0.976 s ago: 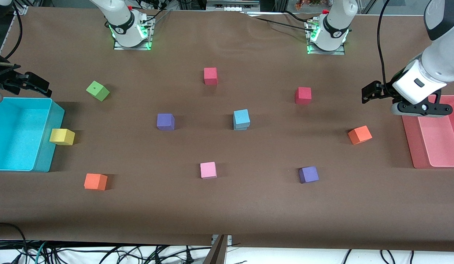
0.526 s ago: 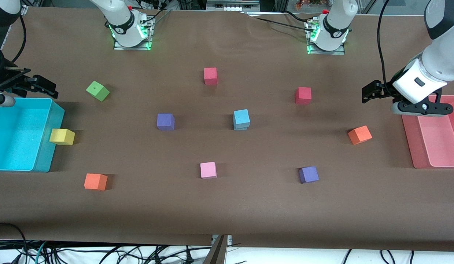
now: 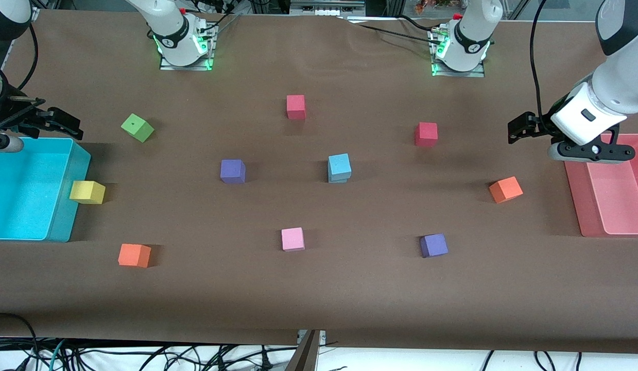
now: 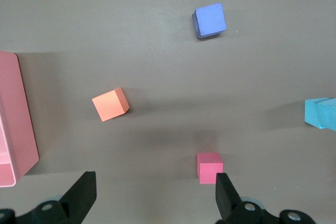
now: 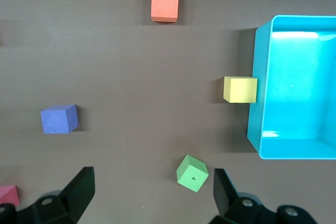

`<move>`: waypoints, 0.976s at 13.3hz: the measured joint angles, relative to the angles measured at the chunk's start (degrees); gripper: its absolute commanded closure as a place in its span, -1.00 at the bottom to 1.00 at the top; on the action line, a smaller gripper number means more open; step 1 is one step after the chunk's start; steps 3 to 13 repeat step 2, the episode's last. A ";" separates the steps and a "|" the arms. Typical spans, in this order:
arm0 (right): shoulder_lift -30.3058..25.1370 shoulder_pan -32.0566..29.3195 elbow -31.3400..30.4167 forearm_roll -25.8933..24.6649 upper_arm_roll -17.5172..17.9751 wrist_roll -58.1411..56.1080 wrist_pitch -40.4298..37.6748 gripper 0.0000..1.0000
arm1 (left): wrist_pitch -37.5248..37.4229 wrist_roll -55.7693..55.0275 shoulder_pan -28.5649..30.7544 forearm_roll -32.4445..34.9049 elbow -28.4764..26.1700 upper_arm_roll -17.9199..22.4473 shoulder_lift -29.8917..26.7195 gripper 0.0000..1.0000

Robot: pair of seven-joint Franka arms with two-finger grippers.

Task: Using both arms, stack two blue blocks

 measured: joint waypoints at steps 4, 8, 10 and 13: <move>0.00 0.00 0.00 0.00 0.00 0.00 -0.01 -1.00 | -0.01 0.00 0.00 0.00 0.00 0.00 0.00 -1.00; 0.00 0.00 0.00 0.00 0.00 0.00 -0.01 -1.00 | -0.01 0.00 0.00 0.00 0.00 0.00 0.00 -1.00; 0.00 0.00 0.00 0.00 0.00 0.00 -0.01 -1.00 | -0.01 0.00 0.00 0.00 0.00 0.00 0.00 -1.00; 0.00 0.00 0.00 0.00 0.00 0.00 -0.01 -1.00 | -0.01 0.00 0.00 0.00 0.00 0.00 0.00 -1.00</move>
